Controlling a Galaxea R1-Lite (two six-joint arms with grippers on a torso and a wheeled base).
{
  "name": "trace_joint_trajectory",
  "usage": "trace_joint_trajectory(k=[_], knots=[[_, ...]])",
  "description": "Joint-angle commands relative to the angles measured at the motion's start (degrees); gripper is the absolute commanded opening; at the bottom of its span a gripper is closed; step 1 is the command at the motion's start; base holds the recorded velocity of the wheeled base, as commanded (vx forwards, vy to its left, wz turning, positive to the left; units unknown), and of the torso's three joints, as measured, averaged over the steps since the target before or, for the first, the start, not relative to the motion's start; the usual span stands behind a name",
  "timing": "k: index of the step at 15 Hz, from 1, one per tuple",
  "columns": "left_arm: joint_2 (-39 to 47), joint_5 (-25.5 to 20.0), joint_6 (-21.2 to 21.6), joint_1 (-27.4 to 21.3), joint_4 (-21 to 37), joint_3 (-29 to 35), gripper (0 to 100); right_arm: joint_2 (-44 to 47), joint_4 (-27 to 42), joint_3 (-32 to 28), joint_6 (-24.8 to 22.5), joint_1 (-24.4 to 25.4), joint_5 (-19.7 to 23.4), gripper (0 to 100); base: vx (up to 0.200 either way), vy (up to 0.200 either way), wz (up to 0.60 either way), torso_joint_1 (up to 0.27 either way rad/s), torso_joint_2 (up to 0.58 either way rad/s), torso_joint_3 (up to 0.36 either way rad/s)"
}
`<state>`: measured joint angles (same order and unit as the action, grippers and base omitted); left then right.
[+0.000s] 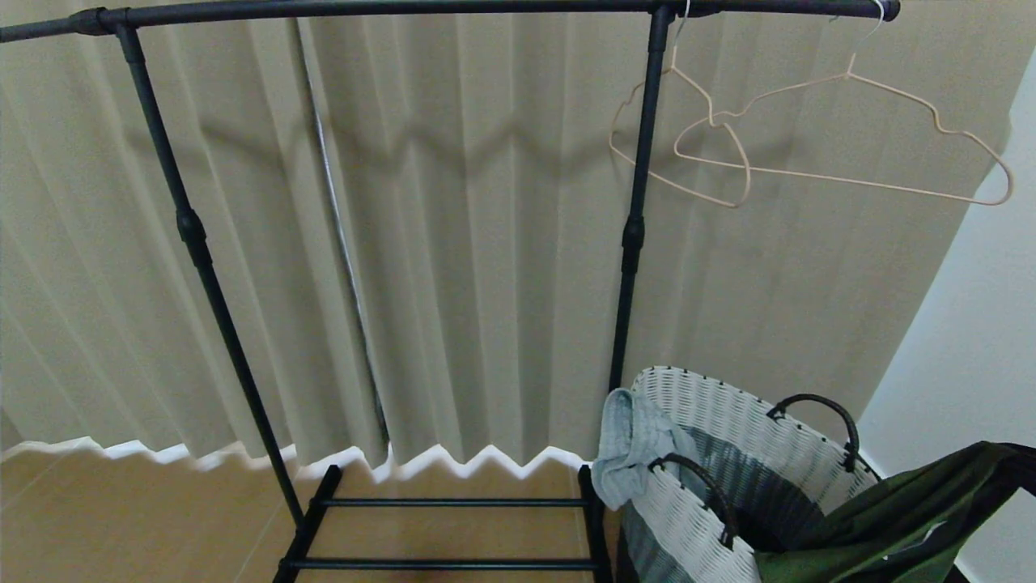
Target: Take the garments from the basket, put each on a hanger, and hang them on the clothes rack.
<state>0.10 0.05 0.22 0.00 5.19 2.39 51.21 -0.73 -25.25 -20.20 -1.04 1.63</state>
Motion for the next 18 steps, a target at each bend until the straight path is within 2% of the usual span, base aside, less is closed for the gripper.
trace_joint_trajectory(k=[1, 13, 18], knots=[[0.08, 0.04, -0.13, 0.00, -0.01, -0.02, 100, 0.03, -0.32, 0.73, -0.02, -0.02, 0.12, 0, 0.000, 0.000, 0.00, 0.000, 0.00, 0.000], [0.08, 0.04, 0.04, 0.00, -0.01, -0.02, 100, 0.03, 0.03, 0.81, -0.02, 0.07, 0.30, 0, 0.000, 0.200, 0.00, 0.004, 0.00, 0.004], [0.08, 0.21, 1.71, 0.00, -0.01, -0.10, 100, 0.91, -0.24, 0.20, -0.10, 0.25, 0.39, 0, 0.000, 0.000, 0.00, 0.000, 0.00, 0.000]])
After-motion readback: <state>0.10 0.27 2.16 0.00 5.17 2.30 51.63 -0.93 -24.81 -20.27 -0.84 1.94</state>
